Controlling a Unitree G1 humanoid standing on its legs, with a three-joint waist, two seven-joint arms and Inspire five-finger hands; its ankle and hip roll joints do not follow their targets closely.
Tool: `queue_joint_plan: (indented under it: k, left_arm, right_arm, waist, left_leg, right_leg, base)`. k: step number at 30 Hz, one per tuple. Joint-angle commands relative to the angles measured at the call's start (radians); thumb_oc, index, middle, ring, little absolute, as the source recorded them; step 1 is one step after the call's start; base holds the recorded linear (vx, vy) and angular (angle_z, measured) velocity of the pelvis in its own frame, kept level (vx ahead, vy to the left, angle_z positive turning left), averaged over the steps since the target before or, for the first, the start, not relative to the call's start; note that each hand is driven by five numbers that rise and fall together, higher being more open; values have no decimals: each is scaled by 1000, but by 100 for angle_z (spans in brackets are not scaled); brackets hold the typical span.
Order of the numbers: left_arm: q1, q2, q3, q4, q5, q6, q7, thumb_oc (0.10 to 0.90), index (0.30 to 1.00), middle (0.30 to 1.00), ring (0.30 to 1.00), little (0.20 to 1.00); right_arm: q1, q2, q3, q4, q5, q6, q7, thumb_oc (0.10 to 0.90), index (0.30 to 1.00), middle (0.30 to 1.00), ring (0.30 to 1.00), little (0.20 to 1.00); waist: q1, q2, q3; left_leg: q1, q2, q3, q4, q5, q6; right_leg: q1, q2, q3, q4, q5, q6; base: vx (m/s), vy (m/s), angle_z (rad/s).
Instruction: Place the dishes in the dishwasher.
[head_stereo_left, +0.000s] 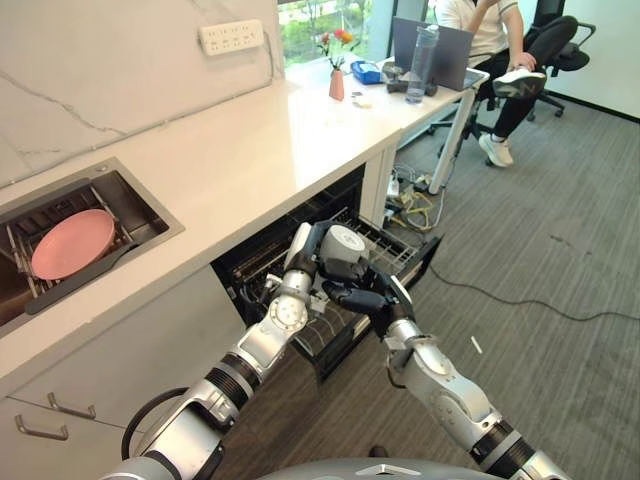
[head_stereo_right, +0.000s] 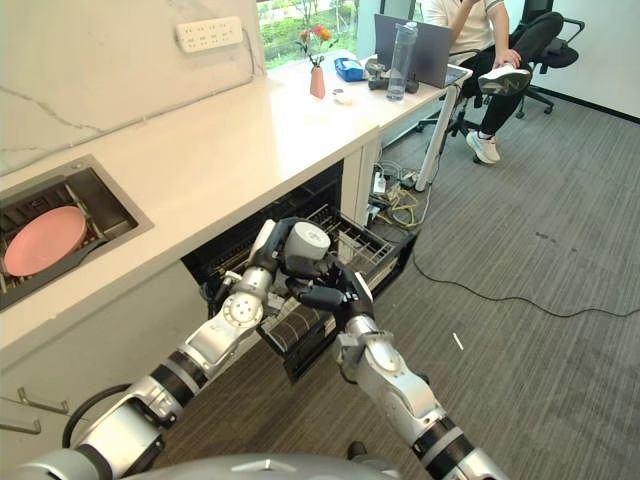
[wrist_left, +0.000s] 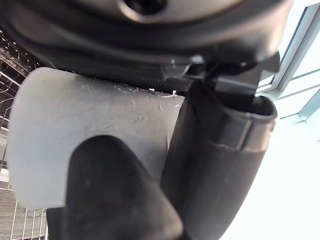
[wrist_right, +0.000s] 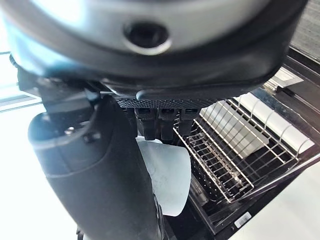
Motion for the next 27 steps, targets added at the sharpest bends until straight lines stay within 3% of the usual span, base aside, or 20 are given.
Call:
queue_joint_plan:
  k: [1,10,14,15,19,27]
  left_arm:
    - [-262,-108,-111,58,43,-89,9,400,300,300,300,300]
    - [-249,-144,-133,82,12,-94,30,400,300,300,300,300]
    - [-225,-176,-141,97,-126,-103,-24,400,300,300,300,300]
    - [-213,-215,-157,112,-274,-107,-79,400,300,300,300,300]
    - [-227,-249,-167,116,-423,-114,-125,400,300,300,300,300]
    - [-234,-281,-161,148,-487,-109,-167,400,300,300,300,300]
  right_arm:
    - [-177,127,10,-37,31,-84,18,800,900,900,900,900]
    - [-214,193,21,9,37,-115,-53,800,900,900,900,900]
    - [-243,202,18,31,15,-110,-55,800,900,900,900,900]
    - [-267,210,18,49,8,-99,-50,800,900,900,900,900]
    - [-284,232,17,73,-2,-92,-53,800,900,900,900,900]
    - [-299,233,0,109,-30,-76,-26,800,900,900,900,900]
  waist:
    - [14,0,-22]
    - [23,-5,-19]
    - [23,-6,-19]
    - [17,-6,-19]
    - [7,-5,-22]
    - [-6,-2,-31]
  left_leg:
    - [-3,51,-83,5,-22,-63]
    - [0,50,-87,5,-26,-61]
    - [5,50,-82,5,-28,-59]
    - [6,52,-79,5,-28,-59]
    - [8,53,-77,5,-29,-59]
    - [21,55,-77,5,-35,-60]
  right_leg:
    - [31,-51,-16,18,-16,80]
    - [34,-52,-18,18,-14,78]
    - [34,-50,-13,18,-14,77]
    - [33,-48,-9,18,-15,78]
    - [30,-46,-3,18,-19,79]
    - [36,-44,-4,18,-29,79]
  base:
    - [0,0,0]
    - [2,3,1]
    - [0,0,0]
    - [0,0,0]
    - [11,2,-4]
    - [0,0,0]
